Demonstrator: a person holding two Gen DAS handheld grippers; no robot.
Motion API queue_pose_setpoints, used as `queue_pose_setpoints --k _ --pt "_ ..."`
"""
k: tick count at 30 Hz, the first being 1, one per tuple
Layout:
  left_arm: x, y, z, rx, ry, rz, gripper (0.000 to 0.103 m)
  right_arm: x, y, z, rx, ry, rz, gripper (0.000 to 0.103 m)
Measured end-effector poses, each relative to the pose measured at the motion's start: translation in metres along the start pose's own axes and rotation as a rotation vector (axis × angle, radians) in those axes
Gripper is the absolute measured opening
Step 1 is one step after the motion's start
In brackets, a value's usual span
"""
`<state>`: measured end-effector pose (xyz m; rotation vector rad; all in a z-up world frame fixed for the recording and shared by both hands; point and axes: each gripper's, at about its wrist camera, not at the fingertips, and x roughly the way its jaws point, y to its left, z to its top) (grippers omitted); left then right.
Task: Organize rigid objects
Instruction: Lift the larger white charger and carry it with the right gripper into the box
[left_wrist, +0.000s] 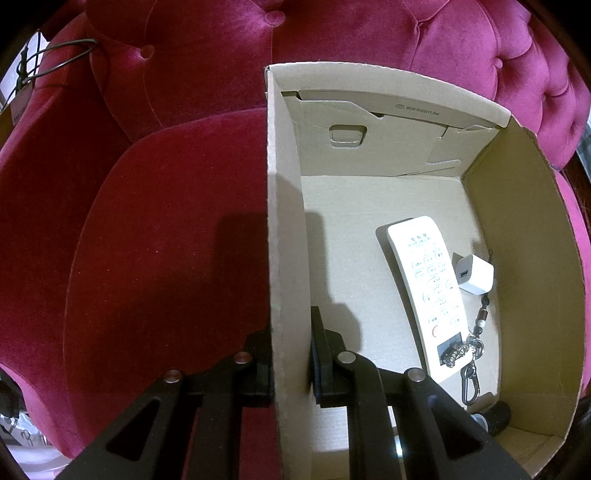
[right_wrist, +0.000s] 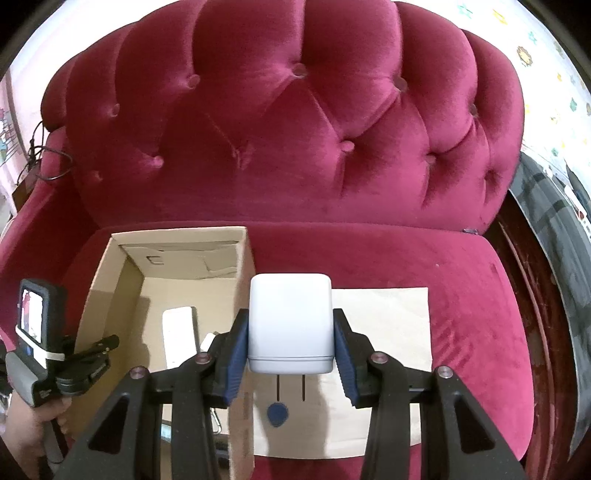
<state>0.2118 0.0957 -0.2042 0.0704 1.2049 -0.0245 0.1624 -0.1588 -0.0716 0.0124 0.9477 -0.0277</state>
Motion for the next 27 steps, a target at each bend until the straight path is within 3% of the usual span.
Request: queue_pose_setpoints --k 27 --pt "0.0 0.003 0.0 -0.001 0.0 -0.006 0.015 0.028 0.094 -0.01 -0.146 0.068 0.139 0.045"
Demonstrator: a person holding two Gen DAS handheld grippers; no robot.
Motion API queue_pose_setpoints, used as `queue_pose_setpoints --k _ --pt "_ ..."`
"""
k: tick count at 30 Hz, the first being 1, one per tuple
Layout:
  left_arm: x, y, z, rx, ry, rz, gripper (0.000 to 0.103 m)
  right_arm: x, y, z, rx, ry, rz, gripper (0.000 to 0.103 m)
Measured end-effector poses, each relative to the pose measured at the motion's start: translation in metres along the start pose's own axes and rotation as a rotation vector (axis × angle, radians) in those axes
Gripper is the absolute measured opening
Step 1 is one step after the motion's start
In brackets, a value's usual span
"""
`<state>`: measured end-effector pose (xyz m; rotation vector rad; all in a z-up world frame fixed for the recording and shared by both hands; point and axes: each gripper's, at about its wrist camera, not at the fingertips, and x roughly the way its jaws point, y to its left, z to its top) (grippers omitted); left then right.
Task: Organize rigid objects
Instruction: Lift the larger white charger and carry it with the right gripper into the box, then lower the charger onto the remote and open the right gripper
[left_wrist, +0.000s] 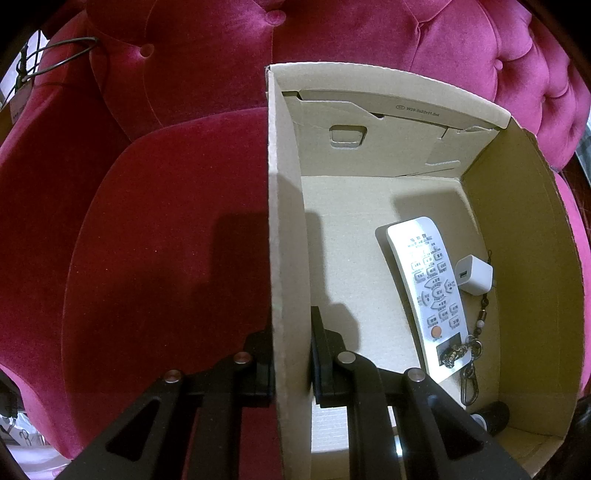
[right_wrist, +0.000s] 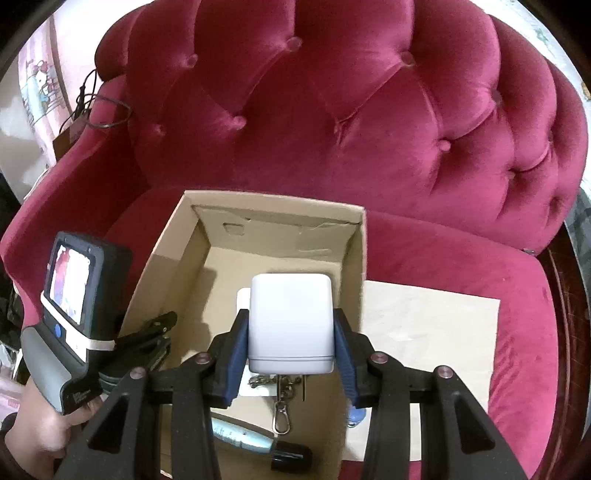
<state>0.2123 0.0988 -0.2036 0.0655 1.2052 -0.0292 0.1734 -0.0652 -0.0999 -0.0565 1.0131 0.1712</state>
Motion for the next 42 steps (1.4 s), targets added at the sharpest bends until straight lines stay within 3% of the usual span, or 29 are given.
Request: queue_pose_setpoints --k 31,42 --pt "-0.002 0.0 0.0 0.001 -0.001 -0.003 0.015 0.104 0.031 -0.013 0.016 0.202 0.087 0.046" --pt "-0.002 0.0 0.0 0.001 0.0 -0.002 0.015 0.116 0.027 -0.016 0.023 0.226 0.092 0.046"
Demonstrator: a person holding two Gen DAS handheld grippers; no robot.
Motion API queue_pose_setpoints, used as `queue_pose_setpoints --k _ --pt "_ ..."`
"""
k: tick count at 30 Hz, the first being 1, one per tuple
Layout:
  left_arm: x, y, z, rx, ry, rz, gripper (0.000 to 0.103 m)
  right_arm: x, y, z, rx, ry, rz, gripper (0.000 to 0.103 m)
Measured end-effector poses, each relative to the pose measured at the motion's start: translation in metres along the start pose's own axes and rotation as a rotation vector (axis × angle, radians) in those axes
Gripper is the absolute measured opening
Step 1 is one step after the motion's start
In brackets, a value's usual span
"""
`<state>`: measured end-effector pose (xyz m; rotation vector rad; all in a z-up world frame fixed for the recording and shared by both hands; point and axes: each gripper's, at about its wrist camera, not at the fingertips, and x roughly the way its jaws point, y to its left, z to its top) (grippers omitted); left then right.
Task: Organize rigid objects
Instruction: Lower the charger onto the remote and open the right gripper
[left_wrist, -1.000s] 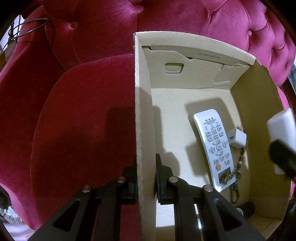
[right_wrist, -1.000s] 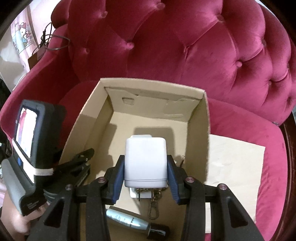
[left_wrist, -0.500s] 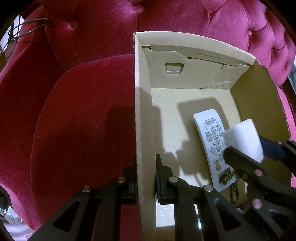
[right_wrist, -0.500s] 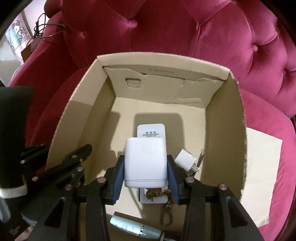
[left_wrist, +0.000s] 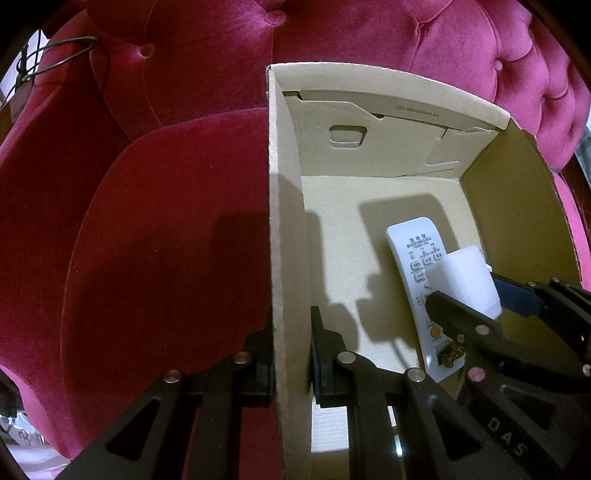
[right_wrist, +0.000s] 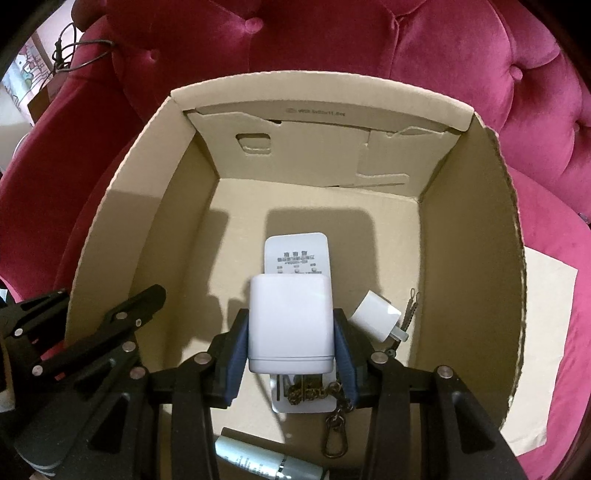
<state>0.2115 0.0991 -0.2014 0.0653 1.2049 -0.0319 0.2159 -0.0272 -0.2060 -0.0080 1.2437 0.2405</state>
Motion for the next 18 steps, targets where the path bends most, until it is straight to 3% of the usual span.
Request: queue_pose_setpoints --k 18 --pt "0.002 0.001 0.001 0.001 0.0 0.001 0.015 -0.024 0.001 0.003 -0.011 -0.074 -0.026 0.047"
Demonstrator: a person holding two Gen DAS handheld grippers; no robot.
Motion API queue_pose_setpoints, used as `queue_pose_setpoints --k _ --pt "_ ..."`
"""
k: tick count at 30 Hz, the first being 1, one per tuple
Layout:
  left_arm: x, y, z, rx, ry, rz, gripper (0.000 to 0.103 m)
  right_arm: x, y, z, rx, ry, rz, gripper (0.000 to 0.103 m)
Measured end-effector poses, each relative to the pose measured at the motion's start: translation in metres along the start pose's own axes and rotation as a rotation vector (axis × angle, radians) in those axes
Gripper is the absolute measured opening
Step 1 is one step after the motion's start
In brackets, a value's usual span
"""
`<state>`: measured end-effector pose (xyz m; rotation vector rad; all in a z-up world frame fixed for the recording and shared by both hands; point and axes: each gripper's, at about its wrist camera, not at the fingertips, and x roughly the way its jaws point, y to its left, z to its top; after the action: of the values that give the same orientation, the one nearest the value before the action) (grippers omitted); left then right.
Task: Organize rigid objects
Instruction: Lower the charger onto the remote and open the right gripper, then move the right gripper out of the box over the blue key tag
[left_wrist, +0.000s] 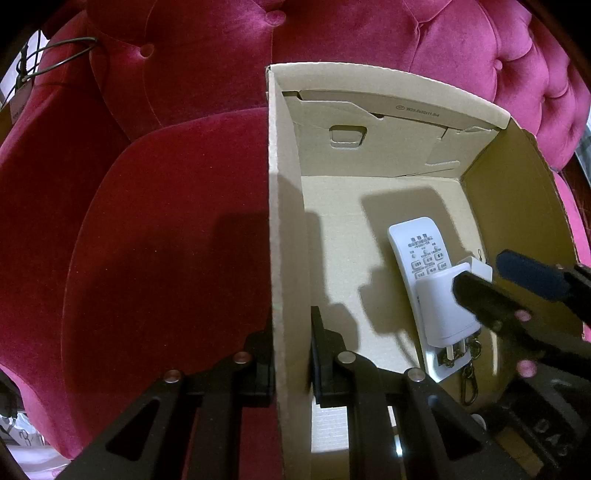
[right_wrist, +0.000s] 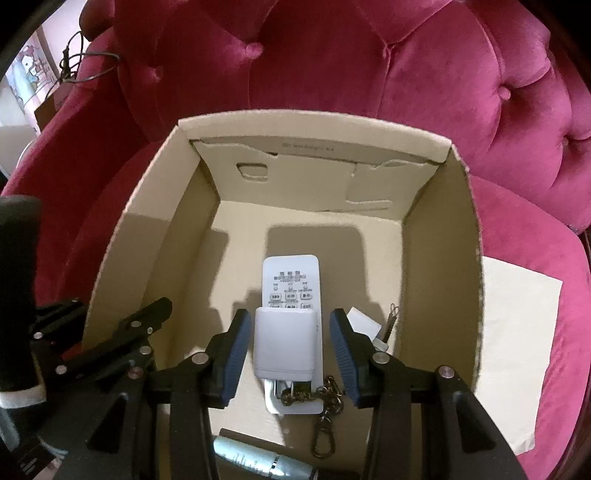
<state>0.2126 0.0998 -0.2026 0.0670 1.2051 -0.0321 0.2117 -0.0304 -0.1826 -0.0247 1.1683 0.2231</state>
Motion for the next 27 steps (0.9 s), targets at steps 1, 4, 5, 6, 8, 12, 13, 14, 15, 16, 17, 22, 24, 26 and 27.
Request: queue_pose_setpoints --k 1,4,5,6,8,12,13,14,15,16,17,22,24,26,27 --pt "0.0 0.0 0.0 0.0 0.0 0.0 0.015 -0.004 -0.001 0.0 -0.002 -0.007 0.0 0.047" --pt "0.0 0.0 0.0 0.0 0.0 0.002 0.015 -0.016 -0.003 -0.001 -0.008 -0.022 -0.006 0.048" --pt "0.0 0.0 0.0 0.002 0.0 0.004 0.015 -0.018 -0.004 -0.001 -0.008 -0.026 -0.006 0.048" --pt "0.0 -0.001 0.0 0.002 0.0 0.004 0.015 -0.021 -0.005 -0.001 -0.008 -0.029 -0.006 0.05" --pt "0.0 -0.001 0.0 0.003 0.0 0.006 0.015 -0.026 -0.007 -0.002 -0.012 -0.037 -0.018 0.051" --pt "0.0 -0.002 0.0 0.004 0.0 0.01 0.015 -0.039 -0.014 -0.004 -0.012 -0.054 -0.032 0.055" --pt "0.001 -0.002 0.0 0.005 0.0 0.011 0.015 -0.042 -0.016 -0.004 -0.01 -0.057 -0.034 0.055" --pt "0.001 -0.002 0.0 0.006 0.0 0.013 0.015 -0.045 -0.018 -0.005 -0.007 -0.061 -0.039 0.056" --pt "0.001 -0.004 0.0 0.006 0.0 0.014 0.015 -0.047 -0.02 -0.004 -0.005 -0.065 -0.042 0.057" --pt "0.001 -0.004 0.0 0.007 0.0 0.014 0.015 -0.05 -0.022 -0.004 -0.003 -0.068 -0.044 0.059" --pt "0.001 -0.004 0.0 0.008 0.0 0.016 0.015 -0.053 -0.024 -0.005 -0.002 -0.072 -0.046 0.059" --pt "0.001 -0.006 -0.001 0.01 0.0 0.02 0.015 -0.067 -0.036 -0.006 0.012 -0.093 -0.061 0.073" --pt "0.001 -0.007 -0.001 0.01 0.0 0.021 0.015 -0.068 -0.039 -0.006 0.021 -0.098 -0.062 0.081" --pt "0.001 -0.007 -0.001 0.011 0.0 0.021 0.015 -0.071 -0.045 -0.006 0.032 -0.104 -0.061 0.089" --pt "0.001 -0.007 -0.001 0.011 0.0 0.022 0.015 -0.072 -0.048 -0.006 0.034 -0.106 -0.061 0.092"
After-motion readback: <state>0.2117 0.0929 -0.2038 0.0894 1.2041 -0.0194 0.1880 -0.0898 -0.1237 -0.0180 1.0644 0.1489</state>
